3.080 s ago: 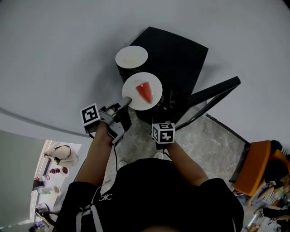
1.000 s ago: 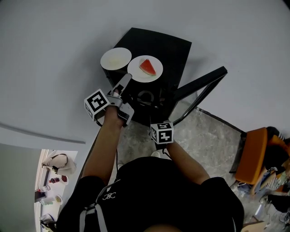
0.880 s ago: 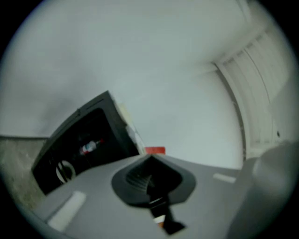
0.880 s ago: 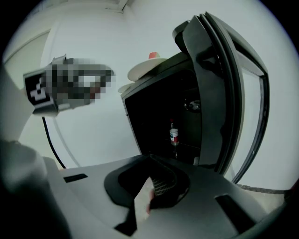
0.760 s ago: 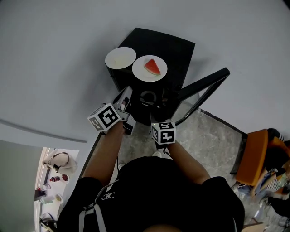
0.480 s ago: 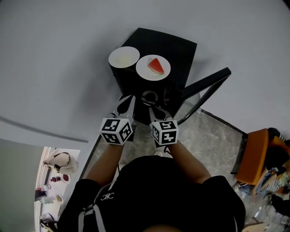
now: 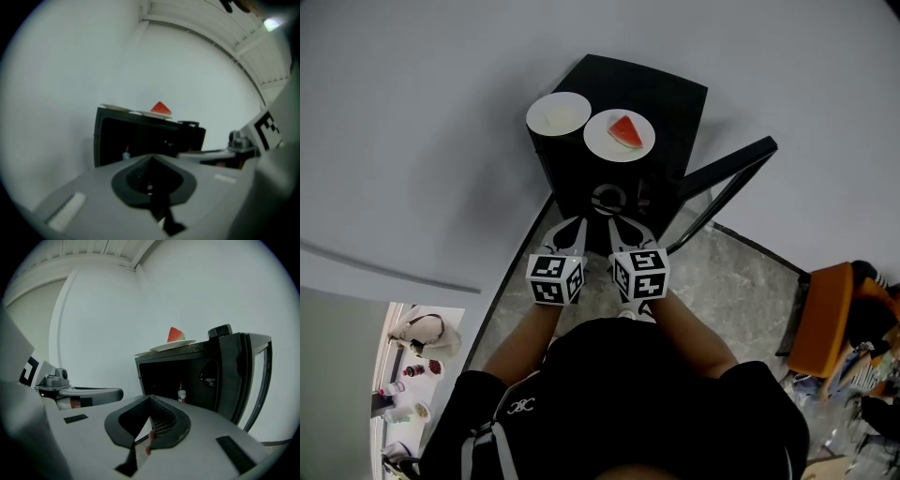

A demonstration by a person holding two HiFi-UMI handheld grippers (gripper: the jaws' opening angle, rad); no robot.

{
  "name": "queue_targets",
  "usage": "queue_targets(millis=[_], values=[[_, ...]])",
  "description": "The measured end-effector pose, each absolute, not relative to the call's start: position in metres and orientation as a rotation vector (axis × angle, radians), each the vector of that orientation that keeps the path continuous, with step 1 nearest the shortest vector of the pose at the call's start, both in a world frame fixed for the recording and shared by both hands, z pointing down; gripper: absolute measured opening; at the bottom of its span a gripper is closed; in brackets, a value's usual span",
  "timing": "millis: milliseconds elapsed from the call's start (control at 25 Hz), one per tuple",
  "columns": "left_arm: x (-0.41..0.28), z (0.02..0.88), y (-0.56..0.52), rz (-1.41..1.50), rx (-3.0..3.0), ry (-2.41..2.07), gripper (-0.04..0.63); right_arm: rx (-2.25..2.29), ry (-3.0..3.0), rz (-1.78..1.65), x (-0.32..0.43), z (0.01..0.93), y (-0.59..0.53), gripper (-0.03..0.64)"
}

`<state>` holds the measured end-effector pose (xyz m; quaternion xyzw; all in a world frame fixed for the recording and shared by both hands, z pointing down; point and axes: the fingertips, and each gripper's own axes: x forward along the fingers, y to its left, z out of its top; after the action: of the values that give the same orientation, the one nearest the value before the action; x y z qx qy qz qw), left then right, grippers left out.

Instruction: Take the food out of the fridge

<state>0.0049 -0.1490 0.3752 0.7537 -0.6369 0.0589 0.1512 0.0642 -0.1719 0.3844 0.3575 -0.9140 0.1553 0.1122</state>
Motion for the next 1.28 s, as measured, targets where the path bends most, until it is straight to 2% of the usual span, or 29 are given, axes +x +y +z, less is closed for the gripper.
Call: queue_targets(millis=[480, 720, 960, 1280], values=[[-0.001, 0.397, -0.141, 0.141, 2.035, -1.801, 0.0, 1.027, -2.631, 0.499, 0.066, 0.402, -0.166, -0.006], [-0.028, 0.409, -0.124, 0.14, 2.002, -1.796, 0.0, 0.991, -2.591, 0.512, 0.04, 0.425, -0.158, -0.006], [-0.069, 0.447, -0.078, 0.087, 1.863, -1.816, 0.0, 0.886, -2.48, 0.378, 0.015, 0.478, -0.126, -0.006], [-0.14, 0.541, -0.068, 0.066, 1.796, -1.801, 0.0, 0.872, -2.26, 0.121, -0.025, 0.598, -0.142, -0.006]])
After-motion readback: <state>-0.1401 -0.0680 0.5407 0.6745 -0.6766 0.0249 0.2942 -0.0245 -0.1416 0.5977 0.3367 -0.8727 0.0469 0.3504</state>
